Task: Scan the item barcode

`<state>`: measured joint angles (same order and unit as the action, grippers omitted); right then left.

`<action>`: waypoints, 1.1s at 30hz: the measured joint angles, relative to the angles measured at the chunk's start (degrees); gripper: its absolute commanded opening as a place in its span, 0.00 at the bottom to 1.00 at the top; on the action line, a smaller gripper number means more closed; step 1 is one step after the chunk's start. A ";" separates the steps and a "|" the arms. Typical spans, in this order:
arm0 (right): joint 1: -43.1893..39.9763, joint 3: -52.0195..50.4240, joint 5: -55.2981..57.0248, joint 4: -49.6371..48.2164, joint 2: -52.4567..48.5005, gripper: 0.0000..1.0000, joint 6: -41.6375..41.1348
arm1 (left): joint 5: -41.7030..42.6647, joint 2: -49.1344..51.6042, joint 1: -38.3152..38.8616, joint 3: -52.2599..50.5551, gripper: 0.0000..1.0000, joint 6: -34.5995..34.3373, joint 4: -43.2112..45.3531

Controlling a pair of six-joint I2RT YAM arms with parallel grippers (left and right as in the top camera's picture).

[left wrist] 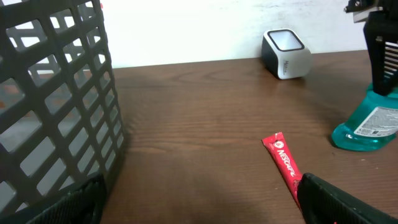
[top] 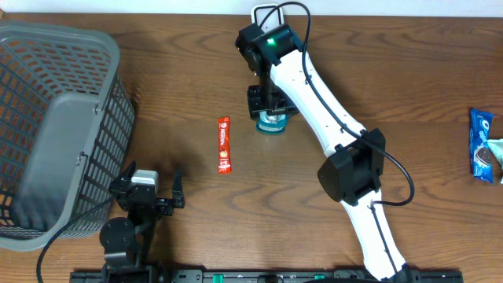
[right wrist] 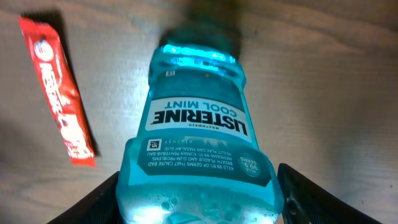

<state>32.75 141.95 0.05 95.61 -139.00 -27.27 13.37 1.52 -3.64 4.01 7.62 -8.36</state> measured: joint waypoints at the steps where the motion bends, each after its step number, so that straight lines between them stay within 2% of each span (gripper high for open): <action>1: 0.00 0.09 0.52 -0.52 0.00 0.45 -0.44 | 0.00 0.00 0.00 0.00 0.98 -0.02 0.00; 7: -0.07 0.26 2.97 -3.82 0.02 0.50 -1.86 | 0.00 0.00 0.00 0.00 0.98 0.00 0.00; 9: -0.07 0.31 3.48 -4.87 0.04 0.55 -2.08 | 0.00 0.00 0.00 0.00 0.98 -0.02 0.00; 15: -0.07 0.39 4.07 -6.38 0.04 0.57 -2.38 | 0.00 0.00 0.00 0.00 0.98 0.00 0.00; 19: -0.07 0.39 4.11 -6.43 0.04 0.62 -2.78 | 0.00 0.00 0.00 0.00 0.98 0.00 0.00; 20: -0.07 0.39 4.11 -6.43 0.04 0.65 -2.93 | 0.00 0.00 0.00 0.00 0.98 -0.02 0.00; 23: -0.07 0.39 4.13 -6.45 0.04 0.89 -3.30 | 0.00 0.00 0.00 0.00 0.98 0.00 0.00; 25: -0.07 0.39 4.22 -6.45 0.04 0.99 -3.80 | 0.00 0.00 0.00 0.00 0.98 -0.02 0.00; 33: -0.20 0.39 3.52 -4.39 0.04 0.99 -6.86 | 0.00 0.00 0.00 0.00 0.98 0.00 0.00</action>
<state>32.56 142.34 3.57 91.22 -138.96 -34.13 13.37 1.52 -3.64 4.01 7.62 -8.36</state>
